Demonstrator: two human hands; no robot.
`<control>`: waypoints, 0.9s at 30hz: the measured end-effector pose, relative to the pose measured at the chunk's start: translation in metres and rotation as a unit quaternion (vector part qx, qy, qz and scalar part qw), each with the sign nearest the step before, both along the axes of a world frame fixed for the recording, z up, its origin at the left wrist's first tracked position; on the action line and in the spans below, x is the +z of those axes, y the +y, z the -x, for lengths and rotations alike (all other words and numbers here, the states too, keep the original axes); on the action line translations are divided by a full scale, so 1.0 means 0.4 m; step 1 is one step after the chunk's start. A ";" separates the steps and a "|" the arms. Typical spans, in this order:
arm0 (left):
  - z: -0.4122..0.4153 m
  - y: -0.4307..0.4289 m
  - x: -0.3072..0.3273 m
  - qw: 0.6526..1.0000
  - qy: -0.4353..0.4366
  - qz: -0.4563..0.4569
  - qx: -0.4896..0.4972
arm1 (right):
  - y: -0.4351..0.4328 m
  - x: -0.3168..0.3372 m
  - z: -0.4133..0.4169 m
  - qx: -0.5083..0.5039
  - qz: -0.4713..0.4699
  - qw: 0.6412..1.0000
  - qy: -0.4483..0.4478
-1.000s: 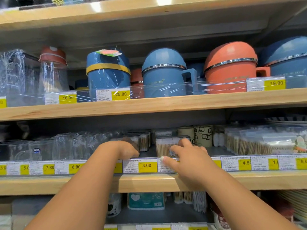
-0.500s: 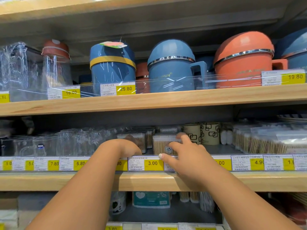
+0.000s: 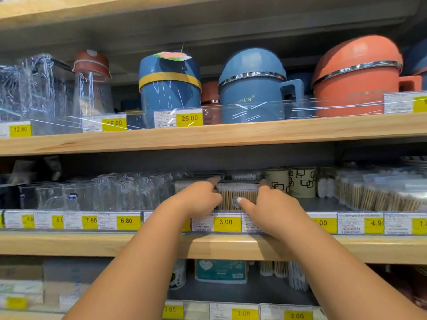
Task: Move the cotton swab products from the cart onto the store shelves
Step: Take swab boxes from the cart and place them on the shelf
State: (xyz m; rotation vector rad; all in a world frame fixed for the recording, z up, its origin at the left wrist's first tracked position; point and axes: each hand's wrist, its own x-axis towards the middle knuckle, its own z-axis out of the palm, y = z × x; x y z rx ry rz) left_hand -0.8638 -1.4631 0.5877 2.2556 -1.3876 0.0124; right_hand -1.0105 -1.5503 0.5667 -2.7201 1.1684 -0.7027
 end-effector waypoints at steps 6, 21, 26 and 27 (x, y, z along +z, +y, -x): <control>0.008 0.011 -0.009 0.999 -0.021 0.008 0.023 | 0.022 -0.014 -0.010 0.036 0.040 0.999 0.004; -0.013 -0.035 0.008 0.999 0.023 0.021 0.028 | 0.026 -0.008 -0.019 0.019 0.033 0.999 -0.023; 0.016 0.015 -0.005 0.997 0.005 0.071 0.035 | 0.025 -0.004 -0.005 0.041 0.019 0.997 -0.070; 0.016 0.028 -0.007 0.996 -0.005 0.075 0.048 | 0.032 -0.004 -0.009 0.052 0.015 0.996 -0.071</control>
